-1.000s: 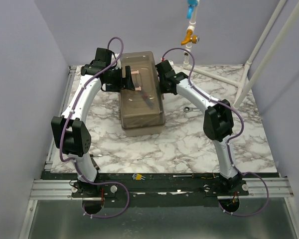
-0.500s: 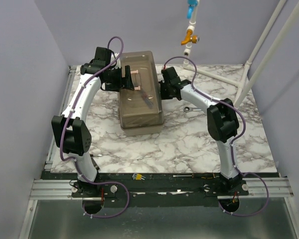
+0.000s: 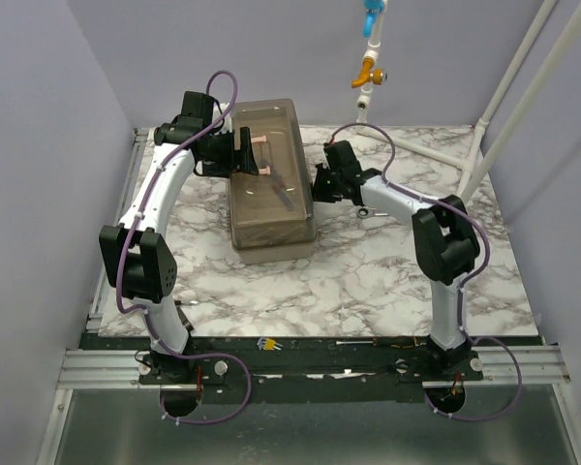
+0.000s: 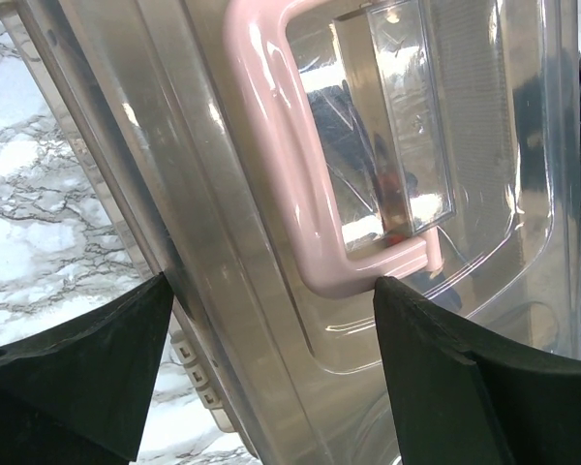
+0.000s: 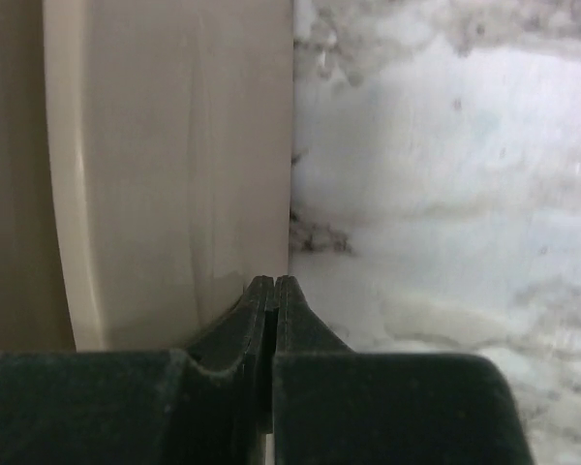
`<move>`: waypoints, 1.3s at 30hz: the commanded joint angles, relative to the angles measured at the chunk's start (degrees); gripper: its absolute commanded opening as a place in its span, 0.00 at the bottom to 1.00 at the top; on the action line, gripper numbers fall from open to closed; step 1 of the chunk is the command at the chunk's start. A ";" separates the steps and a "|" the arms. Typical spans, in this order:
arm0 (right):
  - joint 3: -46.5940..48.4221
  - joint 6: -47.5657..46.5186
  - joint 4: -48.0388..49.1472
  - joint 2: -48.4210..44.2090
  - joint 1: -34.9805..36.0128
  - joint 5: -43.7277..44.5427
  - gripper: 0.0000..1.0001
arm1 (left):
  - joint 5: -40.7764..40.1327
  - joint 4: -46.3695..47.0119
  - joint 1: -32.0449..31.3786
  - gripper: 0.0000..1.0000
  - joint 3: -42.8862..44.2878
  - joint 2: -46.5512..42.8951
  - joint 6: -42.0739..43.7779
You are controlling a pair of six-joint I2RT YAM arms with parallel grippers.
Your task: Pack the tool kit
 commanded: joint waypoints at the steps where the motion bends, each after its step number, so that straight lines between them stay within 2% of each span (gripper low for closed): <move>1: -6.73 6.55 5.58 -8.86 -0.50 -3.45 0.01 | 2.40 4.02 -3.08 0.76 -1.97 4.87 -3.88; 6: -14.03 6.14 5.66 -17.73 -2.24 1.48 0.01 | -0.94 12.25 -3.03 0.76 -5.99 4.03 -10.74; 11: -18.66 4.86 4.77 -24.70 -3.39 4.76 0.01 | -2.36 13.75 -3.23 0.74 -1.43 8.25 -13.96; 18: -22.59 3.97 4.08 -31.63 -4.60 7.84 0.01 | -6.29 6.60 -3.12 0.75 11.41 12.21 -10.28; 20: -22.74 4.31 4.00 -32.28 -4.68 7.78 0.01 | -6.30 5.08 -3.12 0.75 12.37 11.41 -10.22; 26: -24.10 3.94 4.14 -35.49 -4.69 9.63 0.01 | -7.96 10.16 -3.12 0.77 0.95 -2.24 -9.96; 33: -24.44 1.57 3.12 -39.17 -4.78 12.09 0.01 | -10.48 12.62 -3.13 0.78 -8.18 -16.32 -9.88; 37: -27.65 0.94 4.16 -43.30 -4.84 16.03 0.07 | -13.17 16.77 -3.16 0.82 -18.03 -25.01 -10.91; 38: -28.99 0.96 4.59 -44.44 -4.78 17.68 0.11 | -14.20 18.33 -3.12 0.84 -21.20 -27.73 -11.56; 39: -30.36 0.95 5.13 -45.57 -4.84 19.13 0.19 | -15.65 20.49 -3.12 0.86 -25.13 -30.47 -12.38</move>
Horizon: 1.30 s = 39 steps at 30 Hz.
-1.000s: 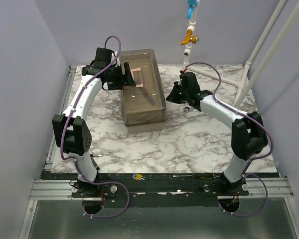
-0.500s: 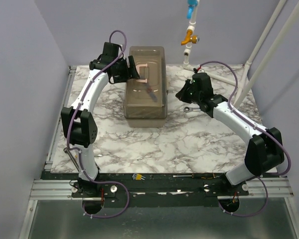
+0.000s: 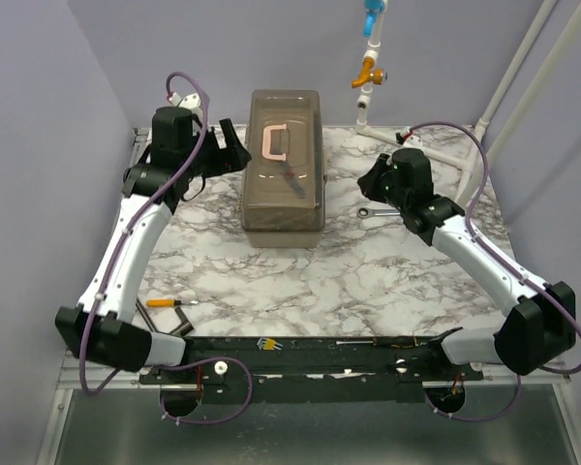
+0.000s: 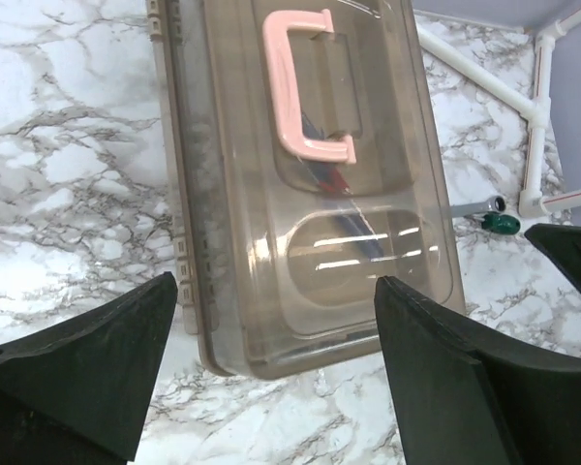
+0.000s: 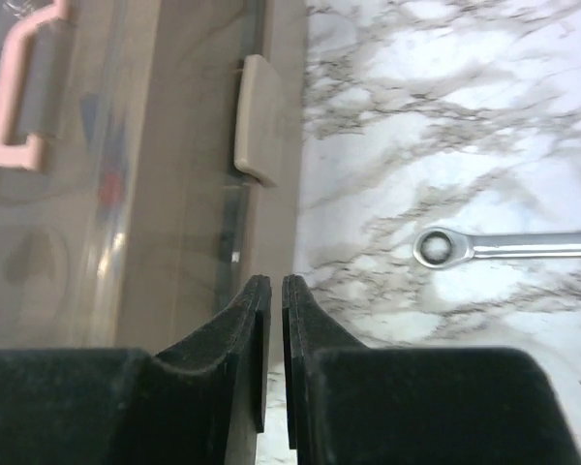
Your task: Pack the tool kit
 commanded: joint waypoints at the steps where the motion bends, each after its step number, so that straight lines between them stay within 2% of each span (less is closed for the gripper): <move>1: -5.85 -1.23 1.62 -5.74 -0.25 8.88 0.35 | -6.62 7.75 -0.15 0.94 -14.64 -9.80 -2.37; 2: -7.90 -0.76 2.09 -6.91 -0.28 10.52 0.72 | -7.98 10.32 -0.12 0.99 -19.04 -12.82 -3.40; 3: -9.86 -0.66 3.44 -8.26 -0.35 12.04 0.87 | -9.19 12.70 -0.15 0.99 -23.45 -15.27 -4.22; 4: -12.03 -0.70 4.03 -9.29 -0.37 13.23 0.96 | -10.41 15.49 -0.14 0.99 -27.14 -18.23 -5.33; 5: -13.92 -0.99 5.19 -10.44 -0.40 14.43 0.99 | -11.88 17.79 -0.14 0.99 -31.64 -20.51 -6.59; 10: -21.17 -3.06 9.81 -12.29 -0.58 22.89 1.00 | -18.50 29.19 -0.15 0.99 -48.47 -30.37 -9.23; 12: -24.62 -4.48 14.90 -12.79 -1.02 26.00 1.00 | -20.88 33.10 -0.10 0.99 -53.47 -32.71 -8.45; 15: -34.43 -11.18 28.79 -15.31 -3.34 21.20 1.00 | -25.55 37.80 -0.17 0.99 -58.45 -34.85 -4.13; 17: -39.15 -12.27 36.72 -16.49 -5.61 15.98 1.00 | -30.28 43.33 -0.14 0.99 -61.54 -34.98 0.97; 19: -41.82 -13.76 42.83 -15.66 -7.08 14.71 0.99 | -34.27 47.15 -0.11 0.99 -63.17 -34.38 5.50; 22: -42.07 -17.76 47.05 -12.55 -8.55 17.14 0.98 | -37.58 52.29 -0.06 0.99 -64.47 -31.99 10.99; 25: -41.67 -19.63 48.73 -9.66 -11.76 14.81 0.98 | -40.38 56.24 0.09 0.99 -64.96 -28.30 16.26; 27: -43.21 -19.05 52.44 -7.91 -14.56 12.31 0.98 | -42.06 63.68 0.38 0.99 -67.18 -25.85 19.06; 30: -47.33 -19.29 63.99 -3.91 -17.10 9.96 0.99 | -39.91 77.22 1.74 0.99 -72.50 -21.52 20.30; 32: -47.71 -21.56 67.86 0.01 -17.20 10.95 0.99 | -36.95 82.06 3.16 0.99 -73.94 -18.29 19.95; 33: -47.75 -21.78 68.94 1.74 -17.19 11.32 0.99 | -36.15 83.06 3.98 0.99 -73.28 -16.94 20.15; 34: -48.06 -22.20 70.97 3.34 -17.19 11.39 0.99 | -35.08 79.39 4.38 0.99 -71.85 -16.59 19.12; 37: -49.24 -23.56 79.13 8.01 -17.43 11.71 0.97 | -27.78 79.89 7.93 0.99 -71.83 -16.27 18.97; 39: -48.07 -22.41 78.18 10.47 -18.73 9.79 0.97 | -27.16 82.96 8.88 0.98 -73.11 -16.58 19.76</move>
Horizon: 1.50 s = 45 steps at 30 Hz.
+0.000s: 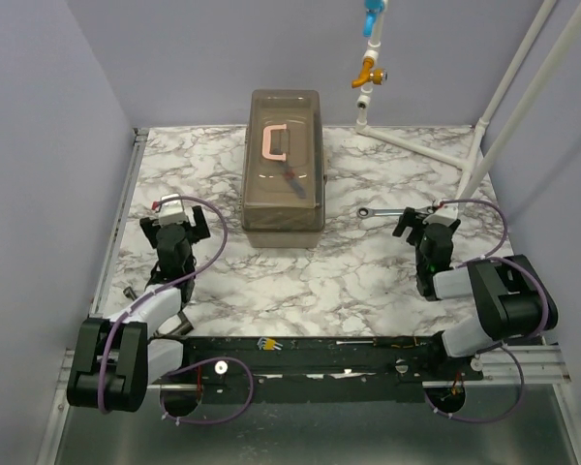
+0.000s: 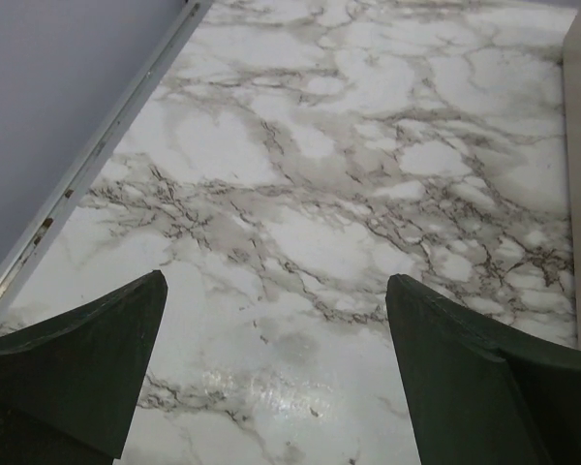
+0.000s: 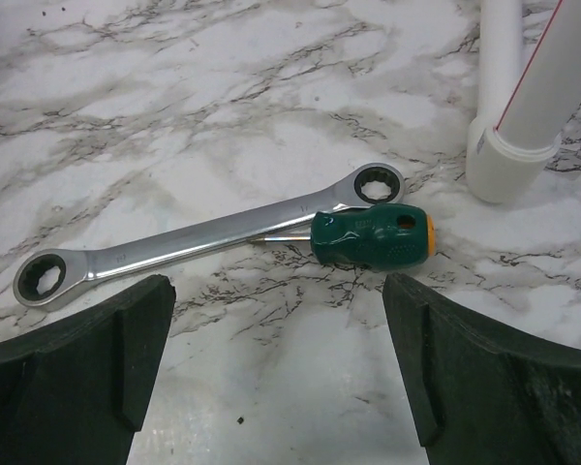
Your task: Pack the tool kit
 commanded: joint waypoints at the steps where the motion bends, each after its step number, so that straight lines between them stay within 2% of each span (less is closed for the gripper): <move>1: 0.13 -1.31 12.53 5.78 -2.00 -3.23 0.96 | 6.74 12.24 3.07 0.97 -1.03 -0.83 1.90; 2: -0.30 -1.89 14.89 6.59 -2.10 -3.76 0.96 | 6.55 14.28 3.09 0.97 -2.33 -1.19 2.08; 4: -0.59 -1.45 12.78 5.46 -2.06 -3.89 0.95 | 6.40 14.88 3.09 0.97 -3.21 -1.84 1.71; 5: -1.26 -1.57 14.60 6.50 -2.06 -4.02 0.92 | 6.25 14.93 3.09 0.97 -2.79 -1.46 2.05; 7: -2.79 -3.16 21.48 8.77 -1.99 -4.95 0.78 | 5.29 11.31 3.18 0.95 -0.29 0.04 1.69; 8: -2.55 -3.10 18.82 7.60 -2.07 -5.55 0.77 | 5.78 10.36 3.18 0.93 0.78 0.80 1.98; 9: -2.09 -2.72 16.46 6.97 -2.08 -5.12 0.82 | 6.59 9.18 3.18 0.93 1.64 1.28 2.32; 10: -1.83 -2.23 17.15 7.65 -2.06 -4.31 0.98 | 7.92 8.66 3.16 0.92 1.91 1.32 2.63; 11: -2.20 -2.64 20.17 8.43 -2.09 -4.41 1.00 | 8.55 9.22 3.18 0.92 1.48 0.99 2.94; 18: -2.24 -3.70 19.28 8.14 -2.06 -7.01 1.00 | 16.98 14.62 3.17 0.92 -4.16 -3.26 4.41; 24: -2.20 -3.68 19.19 8.12 -2.06 -7.18 1.00 | 12.78 14.73 3.33 0.91 -5.12 -4.44 3.56; 26: -2.21 -3.66 19.18 8.13 -2.09 -7.18 1.00 | 13.61 21.53 3.42 0.88 -6.68 -1.39 4.57; 28: -2.21 -3.65 19.19 8.10 -2.07 -7.18 1.00 | 15.60 35.49 4.54 0.91 -8.88 7.28 5.76; 29: -2.17 -3.65 19.23 8.21 -2.06 -7.19 1.00 | 17.69 37.71 5.38 0.91 -7.65 9.80 6.21; 31: -2.15 -3.66 19.15 8.10 -2.07 -7.20 1.00 | 21.03 20.74 5.47 0.85 -2.08 7.16 5.63; 32: -2.21 -3.62 19.21 8.09 -2.12 -7.12 1.00 | 21.00 25.41 5.59 0.85 -2.87 8.33 6.06; 33: -2.28 -3.69 19.48 8.17 -2.06 -7.05 1.00 | 19.64 26.34 5.60 0.89 -3.85 8.07 5.87; 34: -2.42 -3.68 19.51 8.09 -2.05 -7.05 1.00 | 19.33 25.07 5.66 0.98 -3.79 7.40 5.32; 45: -1.95 -3.66 18.82 8.12 -2.01 -7.54 1.00 | 19.38 24.23 5.75 0.99 -2.55 8.39 5.36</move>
